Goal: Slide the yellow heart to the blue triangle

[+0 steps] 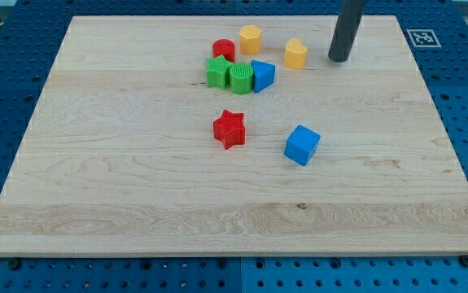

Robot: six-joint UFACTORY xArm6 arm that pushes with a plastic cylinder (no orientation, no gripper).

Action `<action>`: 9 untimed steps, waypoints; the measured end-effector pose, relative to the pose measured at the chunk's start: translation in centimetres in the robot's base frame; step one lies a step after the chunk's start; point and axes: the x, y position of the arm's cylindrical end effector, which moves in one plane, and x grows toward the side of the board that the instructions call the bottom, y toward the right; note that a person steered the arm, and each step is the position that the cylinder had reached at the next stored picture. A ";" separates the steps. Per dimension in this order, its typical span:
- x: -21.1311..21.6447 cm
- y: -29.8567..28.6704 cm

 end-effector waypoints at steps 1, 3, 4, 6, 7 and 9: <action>-0.2 -2.7; -0.2 -5.6; -0.1 -5.7; 1.6 -5.7; 0.4 -5.7; -1.9 -7.7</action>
